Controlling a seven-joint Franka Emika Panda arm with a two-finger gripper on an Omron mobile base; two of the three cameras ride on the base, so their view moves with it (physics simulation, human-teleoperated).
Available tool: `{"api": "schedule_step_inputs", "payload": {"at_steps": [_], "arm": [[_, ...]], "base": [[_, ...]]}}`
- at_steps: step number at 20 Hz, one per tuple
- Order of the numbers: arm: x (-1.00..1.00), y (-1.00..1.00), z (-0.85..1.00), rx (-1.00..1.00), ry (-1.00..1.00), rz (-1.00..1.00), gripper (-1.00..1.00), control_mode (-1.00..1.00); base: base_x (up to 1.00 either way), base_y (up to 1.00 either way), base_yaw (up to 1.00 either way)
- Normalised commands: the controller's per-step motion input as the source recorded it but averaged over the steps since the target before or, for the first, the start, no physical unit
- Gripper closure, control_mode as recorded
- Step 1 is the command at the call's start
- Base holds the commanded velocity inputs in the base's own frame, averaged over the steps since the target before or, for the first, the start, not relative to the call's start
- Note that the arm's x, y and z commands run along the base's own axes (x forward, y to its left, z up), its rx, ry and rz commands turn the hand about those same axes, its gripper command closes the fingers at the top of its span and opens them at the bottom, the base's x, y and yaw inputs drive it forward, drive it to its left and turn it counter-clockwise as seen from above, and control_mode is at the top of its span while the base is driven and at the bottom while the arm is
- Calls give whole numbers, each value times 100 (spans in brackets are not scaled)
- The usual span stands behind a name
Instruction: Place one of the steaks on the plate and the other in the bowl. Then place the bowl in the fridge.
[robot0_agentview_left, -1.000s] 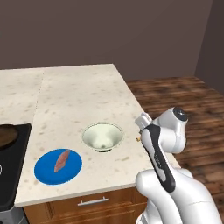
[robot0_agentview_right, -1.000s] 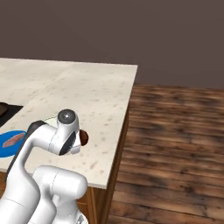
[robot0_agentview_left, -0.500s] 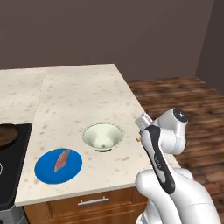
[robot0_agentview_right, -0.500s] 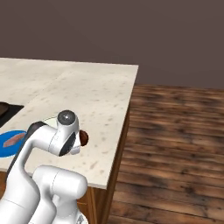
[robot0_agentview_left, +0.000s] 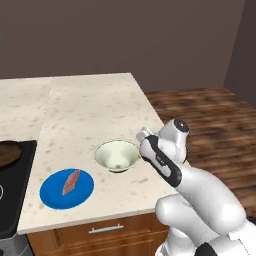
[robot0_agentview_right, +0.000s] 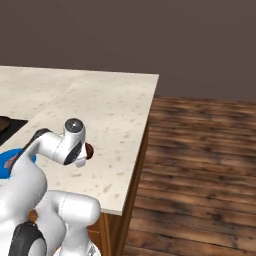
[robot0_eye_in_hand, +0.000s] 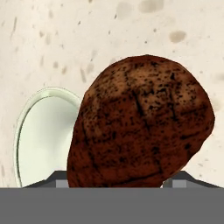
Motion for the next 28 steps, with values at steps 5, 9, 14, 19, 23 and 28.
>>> {"api": "schedule_step_inputs", "payload": {"at_steps": [5,9,14,19,23,28], "arm": [[69,60,0,0,19,9,100,-100],[51,52,0,0,15,6,100,-100],[54,43,-2,0,9,0,100,-100],[16,19,0,0,3,-1,100,-100],[-14,4,0,0,0,-1,100,-100],[-31,39,0,-2,0,0,100,-100]], "base": [[0,0,0],[0,0,0],[0,0,0],[0,0,0],[0,0,0],[0,0,0]]}}
